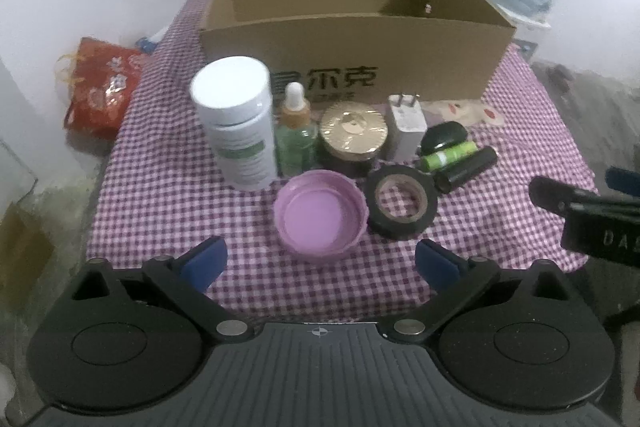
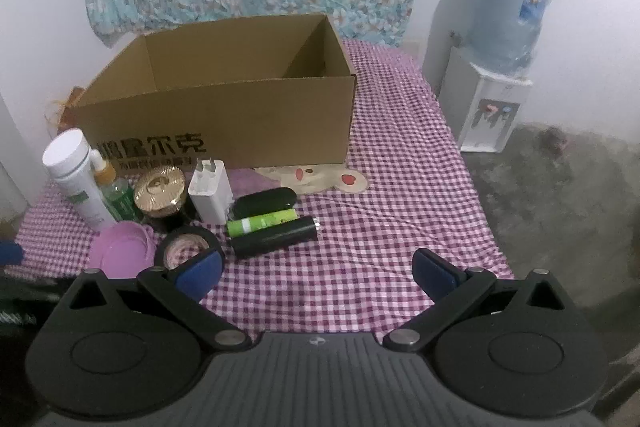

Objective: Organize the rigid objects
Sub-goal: 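Reach the right tool down and grasp the black cylinder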

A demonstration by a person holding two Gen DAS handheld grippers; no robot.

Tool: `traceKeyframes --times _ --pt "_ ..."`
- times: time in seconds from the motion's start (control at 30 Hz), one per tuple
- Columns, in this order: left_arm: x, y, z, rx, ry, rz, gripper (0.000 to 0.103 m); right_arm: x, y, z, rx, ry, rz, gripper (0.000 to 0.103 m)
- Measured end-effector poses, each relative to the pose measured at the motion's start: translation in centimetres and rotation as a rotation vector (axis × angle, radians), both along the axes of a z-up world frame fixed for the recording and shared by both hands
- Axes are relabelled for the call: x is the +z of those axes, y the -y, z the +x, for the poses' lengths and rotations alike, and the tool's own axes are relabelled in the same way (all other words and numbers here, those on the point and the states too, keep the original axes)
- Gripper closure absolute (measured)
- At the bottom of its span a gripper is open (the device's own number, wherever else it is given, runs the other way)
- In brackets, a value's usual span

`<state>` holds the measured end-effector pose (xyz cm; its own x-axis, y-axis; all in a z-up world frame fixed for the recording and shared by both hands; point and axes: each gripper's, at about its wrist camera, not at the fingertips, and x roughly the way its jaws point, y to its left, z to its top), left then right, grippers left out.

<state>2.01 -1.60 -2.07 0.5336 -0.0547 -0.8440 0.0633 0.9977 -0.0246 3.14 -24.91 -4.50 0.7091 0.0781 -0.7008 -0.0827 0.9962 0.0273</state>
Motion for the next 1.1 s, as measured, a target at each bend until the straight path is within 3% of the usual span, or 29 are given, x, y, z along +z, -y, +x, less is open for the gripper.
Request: traceKeyframes --times 0.17,0.3,0.37,0.5,0.6,0.73,0.8,0.9,1.1 --pt "-0.5 1.3 0.8 -0.088 0.015 -0.022 0.005 -1.2 1.0 1.6 0.009 -0.039 0.107 0.001" --pt "-0.9 3.5 1.9 -0.2 0.039 -0.028 0.009 -2.6 2.7 3.8 -0.016 -0.093 0.242 0.009" --pt "-1.2 4.8 2.7 -0.265 0.063 -0.03 0.016 -3.4 3.6 4.9 -0.034 -0.126 0.319 0.014" --pt "-2.0 7.4 4.4 -0.358 0.075 -0.033 0.031 -5.1 5.4 7.1 -0.078 -0.195 0.456 0.035" --pt "-2.7 8.9 5.5 -0.406 0.061 -0.049 0.041 -6.2 6.3 8.4 -0.103 -0.226 0.528 0.041" --pt "-4.0 10.3 7.2 -0.432 0.014 -0.041 0.049 -7.4 6.9 9.7 -0.118 -0.254 0.585 0.05" --pt "-4.8 10.7 7.7 -0.439 -0.018 -0.045 0.053 -7.9 7.1 10.2 -0.116 -0.271 0.606 0.065" --pt "-5.3 11.1 8.4 -0.439 -0.045 -0.041 0.057 -8.3 7.2 10.4 -0.107 -0.274 0.619 0.073" --pt "-5.6 11.0 8.9 -0.437 -0.122 -0.118 0.06 -8.5 7.9 10.5 -0.106 -0.284 0.653 0.074"
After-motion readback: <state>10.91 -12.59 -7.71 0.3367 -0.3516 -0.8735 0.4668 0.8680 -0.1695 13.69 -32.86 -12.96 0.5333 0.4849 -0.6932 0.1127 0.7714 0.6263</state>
